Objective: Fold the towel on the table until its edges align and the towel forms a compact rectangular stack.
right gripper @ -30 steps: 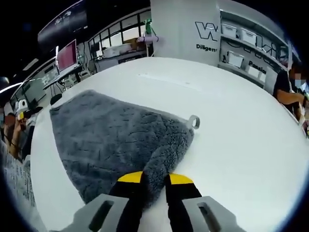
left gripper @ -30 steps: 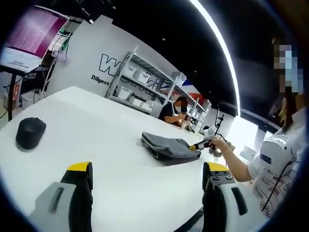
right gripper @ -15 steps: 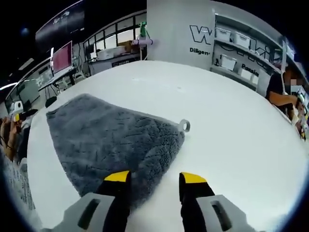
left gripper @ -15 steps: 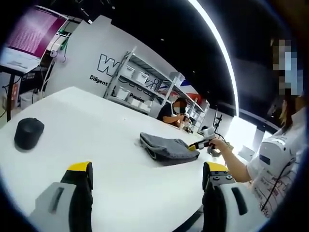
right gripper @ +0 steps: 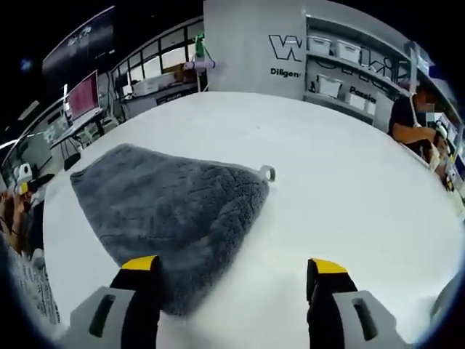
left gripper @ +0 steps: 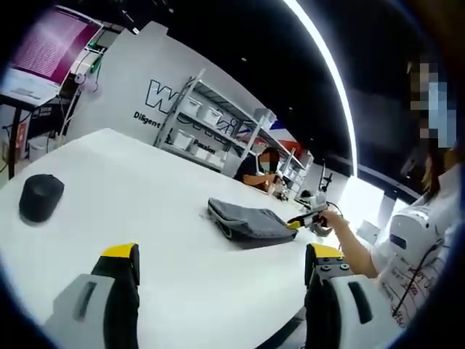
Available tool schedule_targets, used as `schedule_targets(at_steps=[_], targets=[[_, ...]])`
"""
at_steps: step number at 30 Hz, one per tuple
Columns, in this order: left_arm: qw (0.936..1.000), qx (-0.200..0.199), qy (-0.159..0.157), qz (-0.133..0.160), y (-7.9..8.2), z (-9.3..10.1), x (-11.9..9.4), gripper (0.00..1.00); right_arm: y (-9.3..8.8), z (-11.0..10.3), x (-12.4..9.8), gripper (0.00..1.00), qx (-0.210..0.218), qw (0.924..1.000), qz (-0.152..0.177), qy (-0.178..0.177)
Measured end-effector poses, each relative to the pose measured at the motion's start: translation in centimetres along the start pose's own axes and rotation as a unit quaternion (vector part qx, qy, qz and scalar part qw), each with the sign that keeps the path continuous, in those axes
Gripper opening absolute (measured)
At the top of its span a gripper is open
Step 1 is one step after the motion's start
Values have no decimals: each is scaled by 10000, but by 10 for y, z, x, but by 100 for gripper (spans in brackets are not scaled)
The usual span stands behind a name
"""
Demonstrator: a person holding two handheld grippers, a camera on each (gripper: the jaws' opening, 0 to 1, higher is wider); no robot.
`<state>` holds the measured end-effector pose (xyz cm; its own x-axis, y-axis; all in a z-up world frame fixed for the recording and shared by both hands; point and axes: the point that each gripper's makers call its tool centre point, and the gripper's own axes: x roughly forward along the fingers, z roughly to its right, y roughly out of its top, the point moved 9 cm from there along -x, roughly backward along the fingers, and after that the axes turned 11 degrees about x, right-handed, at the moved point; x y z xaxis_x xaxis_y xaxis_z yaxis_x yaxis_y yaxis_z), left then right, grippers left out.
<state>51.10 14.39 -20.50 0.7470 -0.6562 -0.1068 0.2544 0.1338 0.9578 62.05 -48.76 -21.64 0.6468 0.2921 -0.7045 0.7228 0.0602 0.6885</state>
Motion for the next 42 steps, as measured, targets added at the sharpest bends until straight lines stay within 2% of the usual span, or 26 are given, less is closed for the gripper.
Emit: schedule_targets(at_steps=[4, 12, 21, 24, 31, 35, 40, 42], targets=[[10000, 28, -35, -60, -1, 4, 4, 99, -3, -3, -6, 99, -41, 10000, 38, -25], [9999, 49, -132, -93, -2, 9, 13, 99, -6, -13, -20, 99, -170, 9996, 219, -13], [9996, 29, -252, -157, -3, 12, 23, 99, -7, -37, -26, 98, -170, 9988, 439, 156], [9994, 19, -304, -137, -4, 14, 25, 99, -8, -38, -27, 92, -58, 9987, 488, 142], [9994, -13, -291, -165, -8, 15, 24, 99, -14, -36, -32, 70, 372, 9958, 831, 80], [9995, -52, -274, -167, -11, 16, 22, 99, -19, -31, -34, 49, 554, 9930, 1039, -22], [9995, -50, -267, -159, -12, 18, 20, 99, -27, -28, -29, 44, 769, 9926, 934, -121], [9995, -53, -267, -151, -12, 18, 20, 99, -30, -30, -26, 39, 816, 9927, 890, -47]])
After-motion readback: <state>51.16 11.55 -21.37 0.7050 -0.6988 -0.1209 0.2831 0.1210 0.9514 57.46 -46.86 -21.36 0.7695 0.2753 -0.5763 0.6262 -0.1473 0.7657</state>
